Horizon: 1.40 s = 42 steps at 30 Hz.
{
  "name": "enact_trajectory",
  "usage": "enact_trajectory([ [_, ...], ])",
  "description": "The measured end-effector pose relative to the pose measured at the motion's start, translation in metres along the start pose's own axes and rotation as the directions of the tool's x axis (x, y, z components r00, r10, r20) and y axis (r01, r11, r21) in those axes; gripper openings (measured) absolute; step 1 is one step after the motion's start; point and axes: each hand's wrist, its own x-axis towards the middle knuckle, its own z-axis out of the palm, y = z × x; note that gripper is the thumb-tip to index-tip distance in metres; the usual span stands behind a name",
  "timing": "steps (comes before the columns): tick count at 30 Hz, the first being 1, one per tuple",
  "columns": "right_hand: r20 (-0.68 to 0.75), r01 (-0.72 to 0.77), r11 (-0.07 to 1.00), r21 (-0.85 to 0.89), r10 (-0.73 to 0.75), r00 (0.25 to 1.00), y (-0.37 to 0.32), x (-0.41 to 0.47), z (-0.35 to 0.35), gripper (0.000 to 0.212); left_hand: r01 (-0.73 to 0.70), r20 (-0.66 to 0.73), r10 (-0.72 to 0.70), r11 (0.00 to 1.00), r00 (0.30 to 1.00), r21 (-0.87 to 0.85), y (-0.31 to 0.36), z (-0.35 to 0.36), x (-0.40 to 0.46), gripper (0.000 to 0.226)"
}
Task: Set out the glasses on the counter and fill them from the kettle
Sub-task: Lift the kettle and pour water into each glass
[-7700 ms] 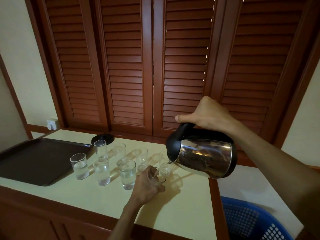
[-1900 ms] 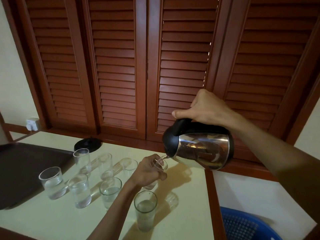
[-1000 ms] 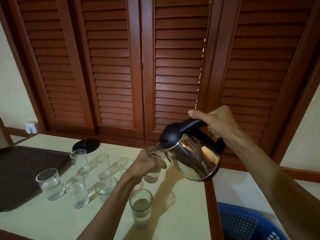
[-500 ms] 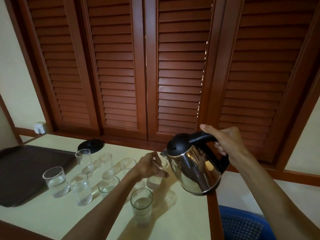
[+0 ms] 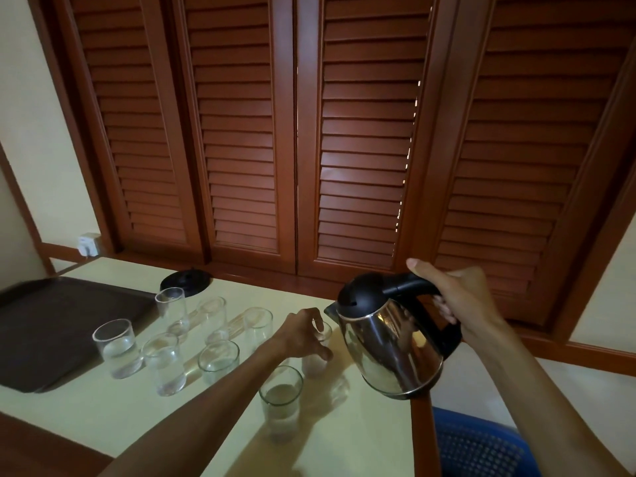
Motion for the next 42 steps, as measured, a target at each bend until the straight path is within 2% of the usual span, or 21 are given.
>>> enact_trajectory([
  [5, 0.005, -0.024, 1.0, 0.006, 0.024, 1.0, 0.0, -0.006, 0.006, 0.055, 0.004, 0.043, -0.004, 1.0, 0.999, -0.007, -0.005, -0.004, -0.003, 0.058],
  [9, 0.019, -0.017, 1.0, 0.006, 0.016, 1.0, -0.005, -0.007, 0.013, 0.056, -0.026, 0.053, 0.028, 0.998, 0.998, -0.05, -0.009, -0.011, -0.006, 0.072],
  [12, -0.003, -0.006, 1.0, 0.009, 0.006, 1.0, -0.013, -0.005, 0.019, 0.058, -0.065, -0.018, 0.064, 0.994, 0.998, -0.086, -0.011, -0.034, -0.013, 0.072],
  [17, -0.023, 0.02, 0.999, 0.028, -0.019, 1.0, -0.029, -0.004, 0.035, 0.058, -0.106, -0.126, 0.12, 0.988, 0.985, 0.109, -0.036, -0.086, -0.019, 0.064],
  [19, -0.032, 0.029, 0.999, 0.023, -0.028, 0.999, -0.036, -0.005, 0.041, 0.058, -0.041, -0.086, 0.051, 0.992, 0.995, 0.121, -0.052, -0.096, -0.014, 0.072],
  [23, -0.021, 0.06, 0.998, -0.02, -0.061, 0.998, -0.047, -0.001, 0.055, 0.063, 0.068, 0.141, -0.081, 0.993, 0.987, 0.099, -0.086, -0.097, 0.004, 0.083],
  [26, -0.013, 0.091, 0.995, -0.045, -0.092, 0.996, -0.055, 0.001, 0.066, 0.063, 0.064, 0.198, -0.061, 0.998, 0.978, -0.008, -0.1, -0.092, 0.011, 0.067],
  [29, -0.022, 0.115, 0.991, -0.063, -0.117, 0.993, -0.064, 0.004, 0.078, 0.049, 0.034, 0.228, -0.015, 0.997, 0.973, -0.076, -0.106, -0.092, 0.018, 0.043],
  [30, -0.03, 0.124, 0.99, -0.066, -0.126, 0.992, -0.066, 0.006, 0.082, 0.049, 0.044, 0.265, 0.001, 0.985, 0.964, -0.164, -0.107, -0.093, 0.018, 0.041],
  [32, -0.051, 0.139, 0.988, -0.067, -0.143, 0.988, -0.07, 0.009, 0.089, 0.05, 0.072, 0.278, 0.043, 0.917, 0.96, -0.391, -0.113, -0.097, 0.02, 0.049],
  [34, -0.074, 0.162, 0.983, -0.081, -0.168, 0.983, -0.074, 0.01, 0.095, 0.052, 0.053, 0.201, 0.061, 0.854, 0.978, -0.517, -0.113, -0.102, 0.019, 0.05],
  [38, -0.123, 0.207, 0.968, -0.139, -0.224, 0.967, -0.083, 0.012, 0.104, 0.054, 0.022, 0.16, 0.163, 0.632, 0.974, -0.775, -0.095, -0.111, 0.021, 0.022],
  [40, -0.122, 0.239, 0.954, -0.182, -0.263, 0.957, -0.089, 0.014, 0.109, 0.056, -0.005, 0.125, 0.194, 0.557, 0.973, -0.83, -0.085, -0.114, 0.022, 0.023],
  [42, -0.108, 0.284, 0.93, -0.233, -0.315, 0.943, -0.093, 0.017, 0.113, 0.055, -0.1, 0.074, 0.274, 0.57, 0.959, -0.815, -0.078, -0.115, 0.021, 0.027],
])
